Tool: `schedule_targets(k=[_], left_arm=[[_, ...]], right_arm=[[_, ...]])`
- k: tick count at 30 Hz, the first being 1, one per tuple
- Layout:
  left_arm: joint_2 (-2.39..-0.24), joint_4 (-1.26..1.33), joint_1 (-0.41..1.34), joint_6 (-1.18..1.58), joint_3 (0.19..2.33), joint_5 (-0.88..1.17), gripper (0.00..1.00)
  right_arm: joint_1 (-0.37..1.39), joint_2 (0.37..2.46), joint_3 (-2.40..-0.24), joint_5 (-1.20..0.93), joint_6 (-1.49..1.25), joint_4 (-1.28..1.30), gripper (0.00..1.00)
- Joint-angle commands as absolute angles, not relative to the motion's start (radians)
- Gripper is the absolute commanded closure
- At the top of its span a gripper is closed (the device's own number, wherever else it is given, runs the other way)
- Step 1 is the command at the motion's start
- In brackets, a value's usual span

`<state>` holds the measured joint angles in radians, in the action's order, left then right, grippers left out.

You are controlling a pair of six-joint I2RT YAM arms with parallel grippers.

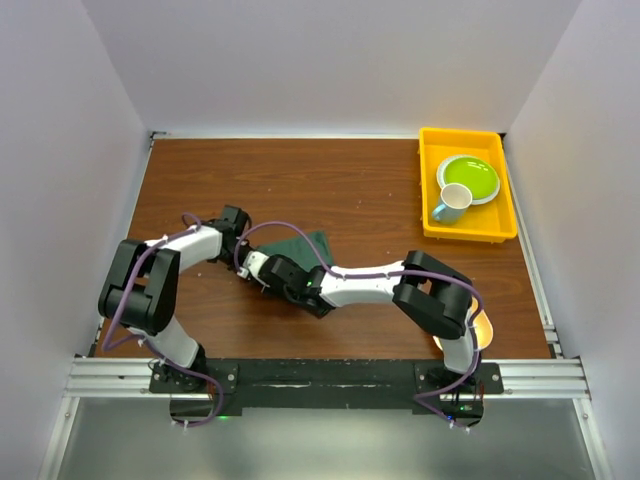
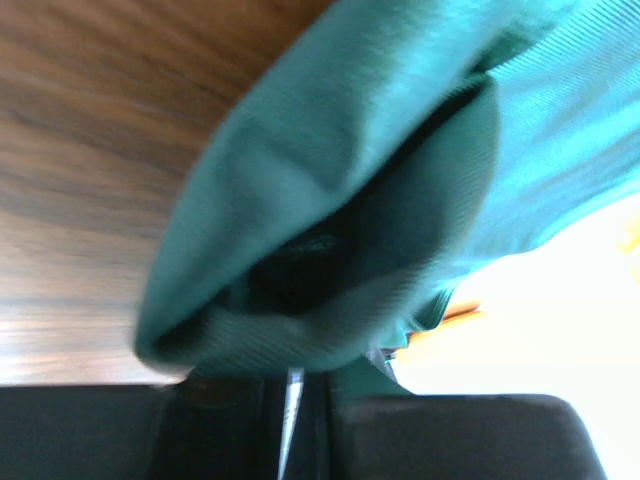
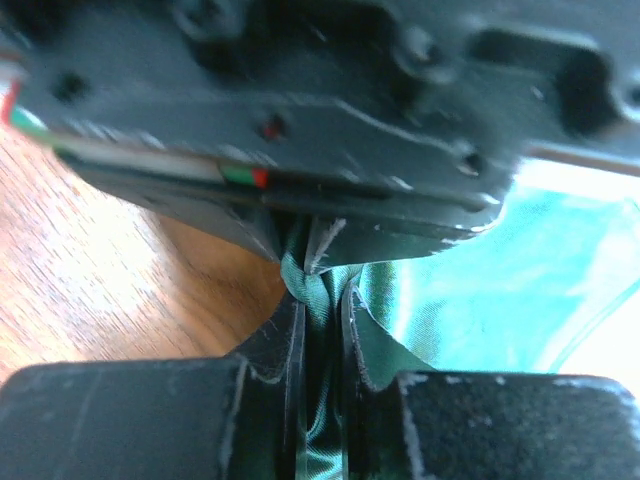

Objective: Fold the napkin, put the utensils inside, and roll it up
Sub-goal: Roll the napkin with the utensil

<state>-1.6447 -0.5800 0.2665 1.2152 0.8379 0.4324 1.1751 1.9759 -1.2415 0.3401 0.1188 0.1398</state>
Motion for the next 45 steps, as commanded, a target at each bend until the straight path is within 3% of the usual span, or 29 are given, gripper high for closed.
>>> schedule_targets(k=[1,2,5,8,16,23,29,37,45], left_arm=[[-1.563,-0.568,0.204,1.022,0.885,0.408,0.68],[-1.551,-0.566,0.193,0.978,0.899,0.385,0.60],[-1.506,-0.554,0.150,0.898,0.919,0.374,0.53],[-1.470,-0.574,0.107,0.832,0.936,0.344,0.51],[-1.388,-0.586,0.072,0.680,0.988,0.264,0.53],[-1.394,-0.416,0.123,0.633,0.924,0.465,0.64],[-1.427,-0.194,0.219,0.709,0.841,0.561,0.73],[-1.552,0.126,0.253,0.782,0.740,0.594,0.85],[-1.667,0.368,0.244,0.804,0.652,0.555,0.90]], right_arm=[[1.148,2.003,-1.241,0.175,0.049,0.199,1.00],[1.140,2.002,-1.244,0.151,0.043,0.209,1.00],[1.089,2.002,-1.265,0.031,0.014,0.239,1.00],[1.017,2.013,-1.302,-0.131,-0.021,0.268,1.00],[0.815,2.112,-1.419,-0.572,-0.135,0.301,1.00],[0.678,2.313,-1.494,-1.007,-0.384,0.232,1.00],[0.615,2.456,-1.551,-1.120,-0.469,0.241,1.00],[0.568,2.479,-1.542,-1.152,-0.494,0.224,1.00],[0.557,2.464,-1.529,-1.125,-0.446,0.274,0.96]])
